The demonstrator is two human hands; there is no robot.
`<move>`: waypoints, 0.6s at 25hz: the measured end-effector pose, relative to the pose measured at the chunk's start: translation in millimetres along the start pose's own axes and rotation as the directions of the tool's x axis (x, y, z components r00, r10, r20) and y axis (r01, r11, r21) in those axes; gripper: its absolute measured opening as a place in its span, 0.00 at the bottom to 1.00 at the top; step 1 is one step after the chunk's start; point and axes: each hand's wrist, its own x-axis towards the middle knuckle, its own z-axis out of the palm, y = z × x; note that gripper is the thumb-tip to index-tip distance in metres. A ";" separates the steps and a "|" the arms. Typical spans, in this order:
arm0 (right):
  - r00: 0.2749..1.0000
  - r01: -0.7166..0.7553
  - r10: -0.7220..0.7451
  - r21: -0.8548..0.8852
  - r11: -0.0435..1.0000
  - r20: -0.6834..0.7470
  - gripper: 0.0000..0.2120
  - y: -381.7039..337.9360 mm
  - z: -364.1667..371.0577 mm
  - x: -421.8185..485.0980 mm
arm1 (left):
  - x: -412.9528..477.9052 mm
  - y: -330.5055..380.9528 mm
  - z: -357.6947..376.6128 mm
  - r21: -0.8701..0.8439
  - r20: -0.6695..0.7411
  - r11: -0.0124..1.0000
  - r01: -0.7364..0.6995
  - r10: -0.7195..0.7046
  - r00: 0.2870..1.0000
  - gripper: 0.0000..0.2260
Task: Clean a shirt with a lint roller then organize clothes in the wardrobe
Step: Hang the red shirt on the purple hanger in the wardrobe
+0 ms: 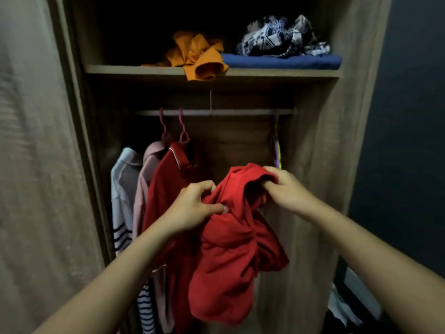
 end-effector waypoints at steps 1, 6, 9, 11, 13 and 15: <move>0.999 -0.031 0.030 0.024 0.999 0.025 0.09 1.2 -1.6 -1.0 | 1.8 -1.0 1.5 -0.005 0.022 1.000 -0.019 0.019 1.000 0.12; 0.991 -0.117 0.113 0.057 0.991 0.066 0.08 3.6 -9.0 -4.7 | 2.3 -18.6 6.9 -0.207 0.162 0.977 0.059 -0.025 0.986 0.18; 0.988 -0.146 0.150 0.098 0.984 -0.033 0.11 -5.5 -10.2 -2.9 | 4.2 -23.6 11.4 -0.168 0.148 0.986 0.017 0.008 0.989 0.17; 0.976 -0.186 0.196 0.108 0.977 -0.094 0.12 -9.5 -11.6 0.3 | 6.1 -23.4 11.4 -0.166 0.095 0.986 0.005 0.011 0.995 0.15; 0.976 -0.185 0.190 0.054 0.981 -0.102 0.11 -11.6 -14.2 0.1 | 9.7 -26.5 10.3 -0.187 0.062 0.982 0.014 -0.003 0.998 0.15; 0.992 -0.125 0.126 -0.045 0.991 0.022 0.10 -14.7 -18.6 -5.6 | 13.0 -27.2 7.4 -0.153 0.040 0.988 0.019 -0.013 0.999 0.08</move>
